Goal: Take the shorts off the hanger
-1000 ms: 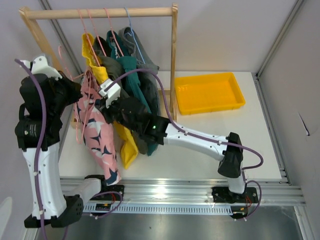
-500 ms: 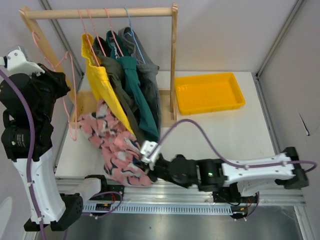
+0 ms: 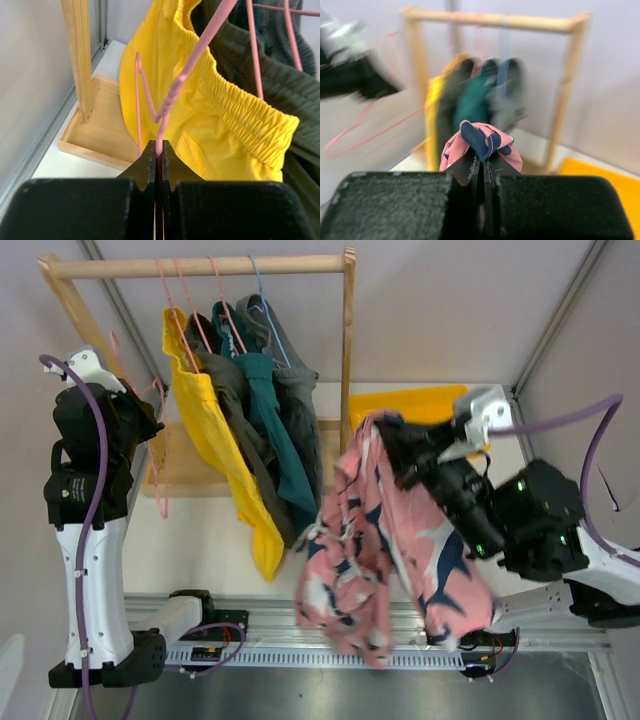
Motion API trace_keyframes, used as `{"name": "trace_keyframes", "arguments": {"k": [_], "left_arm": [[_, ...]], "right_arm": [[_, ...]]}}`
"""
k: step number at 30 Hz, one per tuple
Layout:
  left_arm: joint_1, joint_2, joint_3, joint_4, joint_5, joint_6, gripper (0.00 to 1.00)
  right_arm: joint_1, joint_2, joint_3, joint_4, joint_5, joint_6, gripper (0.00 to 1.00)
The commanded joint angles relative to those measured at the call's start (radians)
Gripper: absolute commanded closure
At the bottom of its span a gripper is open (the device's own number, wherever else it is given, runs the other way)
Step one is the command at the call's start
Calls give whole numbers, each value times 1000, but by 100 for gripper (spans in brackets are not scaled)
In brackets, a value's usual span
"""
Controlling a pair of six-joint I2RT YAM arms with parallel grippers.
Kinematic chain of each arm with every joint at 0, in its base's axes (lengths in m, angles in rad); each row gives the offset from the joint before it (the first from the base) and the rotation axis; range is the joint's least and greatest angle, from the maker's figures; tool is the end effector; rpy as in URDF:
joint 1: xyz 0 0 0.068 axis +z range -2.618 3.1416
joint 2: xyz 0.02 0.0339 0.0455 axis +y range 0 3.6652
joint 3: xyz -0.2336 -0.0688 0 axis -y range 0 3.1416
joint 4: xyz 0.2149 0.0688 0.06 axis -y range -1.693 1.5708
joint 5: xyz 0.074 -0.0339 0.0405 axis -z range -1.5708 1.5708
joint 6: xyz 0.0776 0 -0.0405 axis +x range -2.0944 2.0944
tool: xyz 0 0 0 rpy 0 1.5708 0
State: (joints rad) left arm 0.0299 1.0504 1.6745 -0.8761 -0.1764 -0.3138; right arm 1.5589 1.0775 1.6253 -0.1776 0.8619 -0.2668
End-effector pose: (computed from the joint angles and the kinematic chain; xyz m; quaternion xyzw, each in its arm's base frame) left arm 0.1883 0.0193 0.4529 -0.1878 0.7665 -0.0174 0.6140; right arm 0.0610 0.1770 0.5274 -0.1953 0.5866 0.2629 0.7407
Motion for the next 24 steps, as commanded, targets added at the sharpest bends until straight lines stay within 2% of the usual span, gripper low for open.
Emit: {"name": "trace_keyframes", "arguments": {"k": [1, 3, 4, 7, 8, 13, 15, 17, 21, 24], "left_arm": [[-5, -39, -13, 86, -20, 36, 100], [-7, -44, -25, 97, -8, 32, 100], [-5, -46, -27, 100, -2, 30, 100], [-5, -40, -32, 106, 6, 22, 100], [-5, -39, -29, 109, 11, 21, 100], [-8, -26, -24, 111, 21, 15, 100], [-19, -20, -18, 111, 17, 18, 100], [-19, -12, -15, 111, -1, 24, 100], [-19, -10, -10, 111, -18, 28, 100], [-19, -3, 1, 108, -29, 33, 100]], "right_arm": [[-245, 59, 125, -79, -125, -40, 100], [-350, 96, 194, -83, -184, -41, 100], [-453, 111, 218, -85, -213, -35, 100], [-610, 194, 355, -118, -351, -15, 100], [-702, 218, 395, -123, -395, -8, 100], [-936, 441, 722, -140, -500, -2, 100], [-1020, 519, 784, -114, -540, 5, 100], [-1060, 551, 797, -73, -552, 8, 100], [-1180, 625, 762, -16, -656, 125, 100], [-1211, 667, 678, 27, -687, 172, 100]]}}
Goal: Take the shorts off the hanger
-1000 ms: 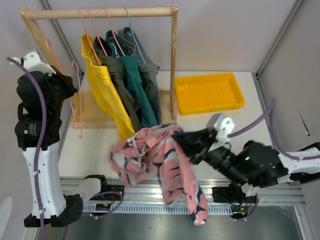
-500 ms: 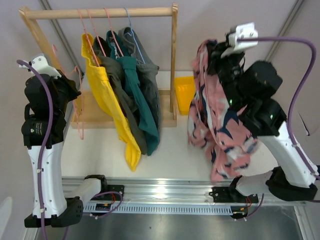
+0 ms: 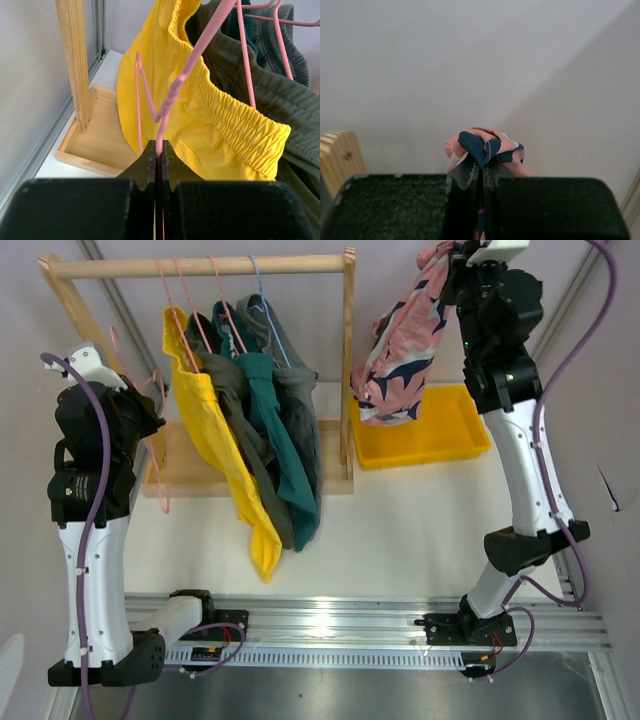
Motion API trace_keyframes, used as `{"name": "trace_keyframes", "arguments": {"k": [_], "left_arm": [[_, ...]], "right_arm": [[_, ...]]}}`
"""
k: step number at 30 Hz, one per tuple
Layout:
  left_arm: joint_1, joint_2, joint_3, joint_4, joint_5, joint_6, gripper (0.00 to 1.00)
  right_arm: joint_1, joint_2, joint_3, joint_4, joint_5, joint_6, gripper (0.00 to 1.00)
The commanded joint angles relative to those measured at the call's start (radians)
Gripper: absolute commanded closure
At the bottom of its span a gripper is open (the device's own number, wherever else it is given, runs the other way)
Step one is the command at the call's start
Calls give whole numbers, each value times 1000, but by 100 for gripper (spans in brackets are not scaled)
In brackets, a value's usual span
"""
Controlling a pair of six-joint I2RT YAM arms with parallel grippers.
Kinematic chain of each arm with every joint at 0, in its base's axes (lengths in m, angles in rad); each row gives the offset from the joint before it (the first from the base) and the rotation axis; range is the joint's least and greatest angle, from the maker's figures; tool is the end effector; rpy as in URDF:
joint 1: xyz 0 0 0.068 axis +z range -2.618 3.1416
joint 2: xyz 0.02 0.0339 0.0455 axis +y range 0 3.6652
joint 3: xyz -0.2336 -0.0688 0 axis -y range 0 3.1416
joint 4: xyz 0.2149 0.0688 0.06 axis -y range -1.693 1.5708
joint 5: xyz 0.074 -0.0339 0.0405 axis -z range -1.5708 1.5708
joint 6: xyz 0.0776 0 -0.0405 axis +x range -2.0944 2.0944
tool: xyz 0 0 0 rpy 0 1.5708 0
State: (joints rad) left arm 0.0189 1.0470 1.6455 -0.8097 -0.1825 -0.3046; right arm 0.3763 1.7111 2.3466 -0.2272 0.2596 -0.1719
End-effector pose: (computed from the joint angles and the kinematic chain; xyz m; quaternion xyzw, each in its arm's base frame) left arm 0.1936 0.0177 0.4549 -0.1813 0.7551 -0.0190 0.6297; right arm 0.3112 0.1015 0.5798 -0.0432 0.5534 0.0139 0.8317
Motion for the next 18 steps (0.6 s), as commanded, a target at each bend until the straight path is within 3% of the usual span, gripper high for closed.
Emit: {"name": "trace_keyframes", "arguments": {"k": [1, 12, 18], "left_arm": [[-8, 5, 42, 38, -26, 25, 100], [-8, 103, 201, -19, -67, 42, 100], [-8, 192, 365, -65, -124, 81, 100]], "right_arm": [[-43, 45, -76, 91, -101, 113, 100], [-111, 160, -645, 446, -85, 294, 100], [-149, 289, -730, 435, -129, 400, 100]]}}
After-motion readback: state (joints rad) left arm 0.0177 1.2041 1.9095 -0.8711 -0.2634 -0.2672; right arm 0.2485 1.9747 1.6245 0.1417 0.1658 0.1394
